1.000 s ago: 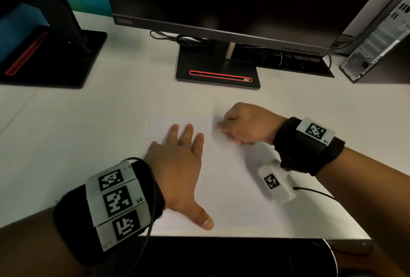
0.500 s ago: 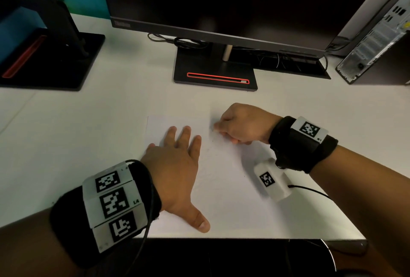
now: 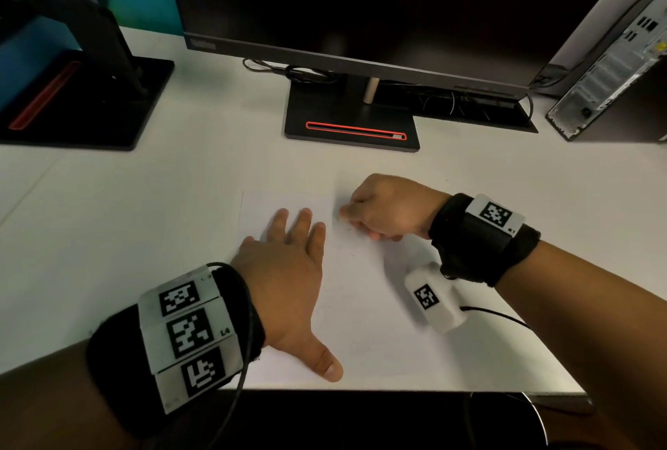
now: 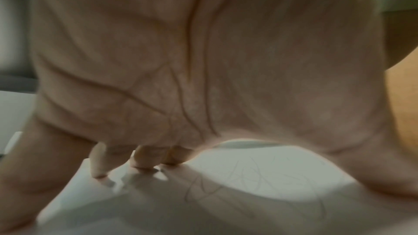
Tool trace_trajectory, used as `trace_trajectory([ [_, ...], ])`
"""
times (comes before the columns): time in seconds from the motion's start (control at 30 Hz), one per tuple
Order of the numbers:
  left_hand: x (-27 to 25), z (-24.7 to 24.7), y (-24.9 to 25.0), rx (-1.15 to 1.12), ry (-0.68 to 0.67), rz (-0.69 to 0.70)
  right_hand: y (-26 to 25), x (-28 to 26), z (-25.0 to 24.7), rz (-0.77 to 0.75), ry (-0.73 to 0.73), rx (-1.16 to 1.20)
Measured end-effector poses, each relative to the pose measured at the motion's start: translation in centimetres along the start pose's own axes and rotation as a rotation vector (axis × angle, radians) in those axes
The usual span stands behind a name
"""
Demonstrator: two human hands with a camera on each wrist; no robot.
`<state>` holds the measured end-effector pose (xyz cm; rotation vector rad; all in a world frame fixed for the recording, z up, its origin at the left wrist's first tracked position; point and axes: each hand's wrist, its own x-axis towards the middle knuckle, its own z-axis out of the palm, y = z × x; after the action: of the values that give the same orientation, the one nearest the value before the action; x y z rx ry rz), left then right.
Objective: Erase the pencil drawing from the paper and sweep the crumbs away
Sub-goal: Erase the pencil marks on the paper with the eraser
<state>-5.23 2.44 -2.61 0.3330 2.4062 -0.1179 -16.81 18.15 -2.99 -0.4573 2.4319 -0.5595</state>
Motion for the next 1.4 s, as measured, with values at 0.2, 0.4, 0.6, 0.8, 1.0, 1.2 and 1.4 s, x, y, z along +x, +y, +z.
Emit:
trace_trajectory([
  [0.2, -0.1, -0.1, 0.0, 0.011, -0.008, -0.004, 0.8, -1.7, 0.8, -0.026, -0.094, -0.017],
  [0.4, -0.4, -0.6, -0.9, 0.023, -0.025, 0.021, 5.0, -3.8, -1.0, 0.128, 0.183, 0.308],
  [0.6, -0.2, -1.3, -2.0, 0.088, 0.008, 0.037, 2.6, -10.7, 4.0, 0.116, -0.185, 1.236],
  [0.8, 0.1, -1.3, -1.8, 0.049, 0.002, 0.023, 6.8, -9.6, 3.1, 0.260, 0.131, 1.599],
  [1.0, 0.3, -1.2, -1.8, 0.002, -0.027, -0.008, 4.5, -11.0, 3.8, 0.108, 0.275, 1.819],
  [1.2, 0.6, -1.0, -1.8, -0.015, -0.050, -0.017, 2.3, -9.6, 7.8, 0.205, -0.176, 1.604],
  [1.4, 0.5, -1.1, -1.9, -0.018, -0.052, -0.002, 9.2, -8.7, 1.3, 0.141, 0.670, 1.930],
])
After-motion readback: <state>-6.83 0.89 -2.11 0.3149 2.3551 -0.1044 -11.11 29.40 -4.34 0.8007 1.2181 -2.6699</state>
